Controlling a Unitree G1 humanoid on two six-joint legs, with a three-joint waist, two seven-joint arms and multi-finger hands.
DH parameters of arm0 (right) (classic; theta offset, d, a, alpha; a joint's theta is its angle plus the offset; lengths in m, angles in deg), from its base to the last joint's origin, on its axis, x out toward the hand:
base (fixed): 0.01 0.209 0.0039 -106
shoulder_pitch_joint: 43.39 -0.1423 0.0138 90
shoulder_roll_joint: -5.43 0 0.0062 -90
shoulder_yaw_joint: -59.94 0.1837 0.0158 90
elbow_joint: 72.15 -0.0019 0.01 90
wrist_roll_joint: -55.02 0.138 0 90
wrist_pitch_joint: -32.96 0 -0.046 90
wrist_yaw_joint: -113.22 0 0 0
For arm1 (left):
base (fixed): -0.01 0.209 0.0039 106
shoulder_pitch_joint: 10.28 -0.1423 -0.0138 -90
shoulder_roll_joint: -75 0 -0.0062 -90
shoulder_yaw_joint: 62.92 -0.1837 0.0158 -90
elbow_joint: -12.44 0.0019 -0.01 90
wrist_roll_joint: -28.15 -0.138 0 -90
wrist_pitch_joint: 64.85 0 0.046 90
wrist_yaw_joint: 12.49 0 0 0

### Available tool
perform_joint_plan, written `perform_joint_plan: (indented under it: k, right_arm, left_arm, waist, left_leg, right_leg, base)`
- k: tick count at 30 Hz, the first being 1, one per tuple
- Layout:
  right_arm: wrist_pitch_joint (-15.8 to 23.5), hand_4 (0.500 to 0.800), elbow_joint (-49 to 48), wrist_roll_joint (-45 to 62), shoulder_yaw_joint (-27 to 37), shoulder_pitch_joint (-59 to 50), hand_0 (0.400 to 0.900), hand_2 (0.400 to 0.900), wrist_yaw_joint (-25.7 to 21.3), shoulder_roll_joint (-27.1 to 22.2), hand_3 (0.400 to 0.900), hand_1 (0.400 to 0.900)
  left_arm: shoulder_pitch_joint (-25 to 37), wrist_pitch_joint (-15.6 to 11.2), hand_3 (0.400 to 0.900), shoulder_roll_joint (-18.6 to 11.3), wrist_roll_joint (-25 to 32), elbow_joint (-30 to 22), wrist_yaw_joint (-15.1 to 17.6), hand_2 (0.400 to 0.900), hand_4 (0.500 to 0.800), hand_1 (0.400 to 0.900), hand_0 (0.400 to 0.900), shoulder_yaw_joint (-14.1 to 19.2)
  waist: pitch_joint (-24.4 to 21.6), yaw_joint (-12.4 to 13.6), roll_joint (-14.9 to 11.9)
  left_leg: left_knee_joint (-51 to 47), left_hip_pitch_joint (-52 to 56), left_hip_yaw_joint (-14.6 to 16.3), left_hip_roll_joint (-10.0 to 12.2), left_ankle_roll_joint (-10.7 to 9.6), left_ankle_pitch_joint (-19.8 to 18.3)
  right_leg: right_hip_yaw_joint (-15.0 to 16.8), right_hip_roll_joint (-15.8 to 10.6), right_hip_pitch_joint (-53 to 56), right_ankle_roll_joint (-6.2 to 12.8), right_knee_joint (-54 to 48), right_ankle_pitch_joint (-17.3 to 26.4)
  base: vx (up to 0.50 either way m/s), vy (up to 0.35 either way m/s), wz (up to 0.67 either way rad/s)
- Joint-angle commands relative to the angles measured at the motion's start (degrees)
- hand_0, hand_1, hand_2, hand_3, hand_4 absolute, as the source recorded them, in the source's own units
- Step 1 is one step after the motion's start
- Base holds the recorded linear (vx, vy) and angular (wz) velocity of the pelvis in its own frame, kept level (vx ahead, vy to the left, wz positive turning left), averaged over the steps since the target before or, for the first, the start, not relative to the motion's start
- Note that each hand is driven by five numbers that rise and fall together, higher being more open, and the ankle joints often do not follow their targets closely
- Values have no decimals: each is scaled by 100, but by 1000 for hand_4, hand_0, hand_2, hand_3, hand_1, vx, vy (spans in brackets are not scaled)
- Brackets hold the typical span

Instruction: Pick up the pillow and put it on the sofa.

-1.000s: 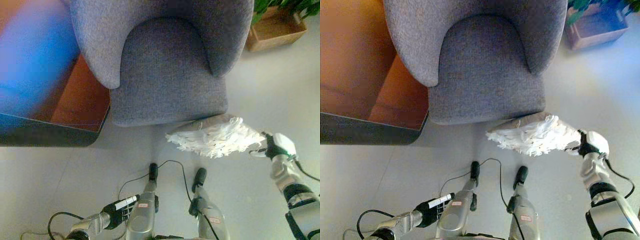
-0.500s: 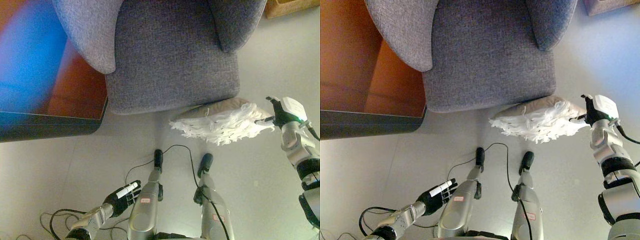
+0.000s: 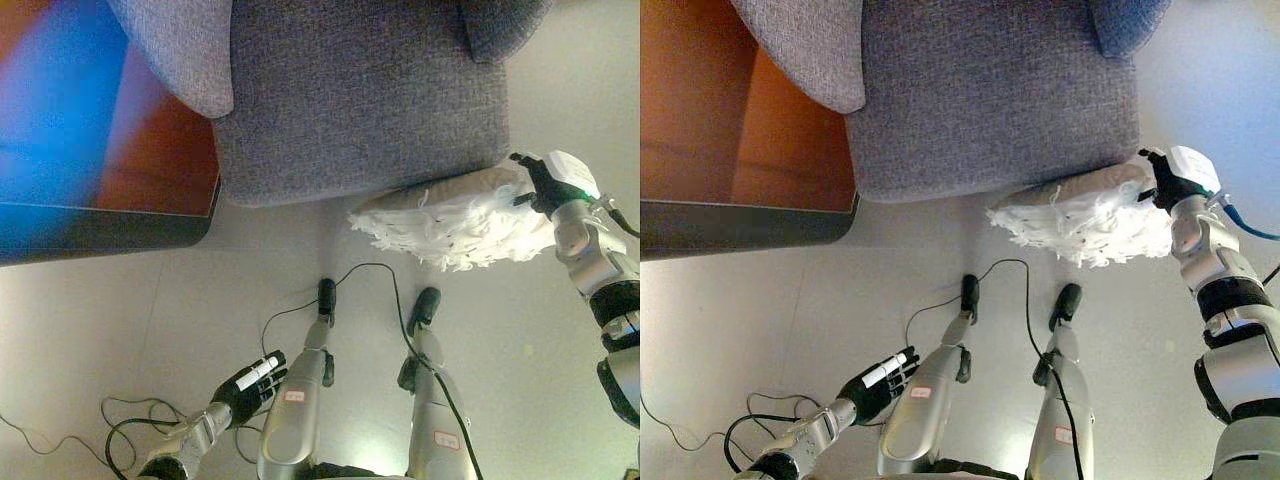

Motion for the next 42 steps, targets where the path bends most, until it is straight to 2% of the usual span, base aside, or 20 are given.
perform_joint_plan:
  k: [1, 12, 13, 14, 23, 36, 42]
  right_arm:
    - [310, 800, -427, 508, -292, -758, 900, 900, 75, -569, 900, 900]
    - [191, 800, -675, 1445, -320, -926, 900, 900, 1204, -415, 900, 900]
    - [232, 744, -678, 1425, -311, -931, 806, 806, 1221, -412, 806, 806]
    - [275, 500, -679, 1454, -307, -932, 400, 400, 1211, -410, 400, 400]
    - [334, 500, -615, 1188, -206, -1025, 400, 400, 652, -428, 400, 400]
    - [315, 500, -766, 1162, -168, -956, 400, 400, 818, -484, 400, 400]
    - [486, 500, -824, 1314, -107, -822, 400, 400, 958, -440, 400, 400]
  left_arm:
    - [-361, -33, 900, -46, 153, 250, -120, 900, 800, 900, 900, -221]
    - [-329, -193, 900, -70, 190, 199, -34, 900, 800, 900, 900, -213]
    - [-332, -199, 900, -76, 191, 186, -25, 900, 800, 900, 900, -211]
    - [-337, -209, 900, -74, 179, 183, -13, 900, 800, 900, 900, -209]
    - [-366, -282, 900, -50, 217, 159, 37, 900, 800, 900, 900, -189]
    - [-397, -280, 900, -50, 125, 200, 17, 900, 800, 900, 900, -126]
    - [-382, -266, 900, -69, 123, 291, 51, 900, 800, 900, 900, -88]
  waist:
    - [129, 70, 76]
    - [129, 136, 61]
    - [129, 143, 55]
    - [129, 148, 49]
    - [129, 185, 12]
    - [129, 161, -65]
    - [129, 112, -149]
  left_leg:
    - [101, -470, -180, -403, 8, 80]
    - [301, -817, -153, -377, 14, 15]
    - [306, -836, -154, -369, 16, 11]
    - [304, -844, -158, -365, 16, 13]
    - [326, -813, -179, -331, 4, 11]
    - [344, -514, -161, -299, -12, -42]
    - [307, -225, -162, -293, -14, -93]
  right_leg:
    - [-141, 193, -314, 104, 1312, -1118]
    - [-159, 142, -686, 103, 1533, -1142]
    - [-164, 139, -708, 102, 1545, -1143]
    - [-170, 140, -713, 101, 1546, -1144]
    - [-235, 129, -668, 105, 1592, -1161]
    - [-301, 125, -347, 79, 1546, -1195]
    - [-304, 169, -56, 72, 1440, -1194]
  base:
    - [-8, 29, 3]
    - [-2, 3, 1]
    - [0, 0, 0]
    - [-16, -32, 2]
    - [-14, -11, -2]
    - [0, 0, 0]
    - [0, 0, 0]
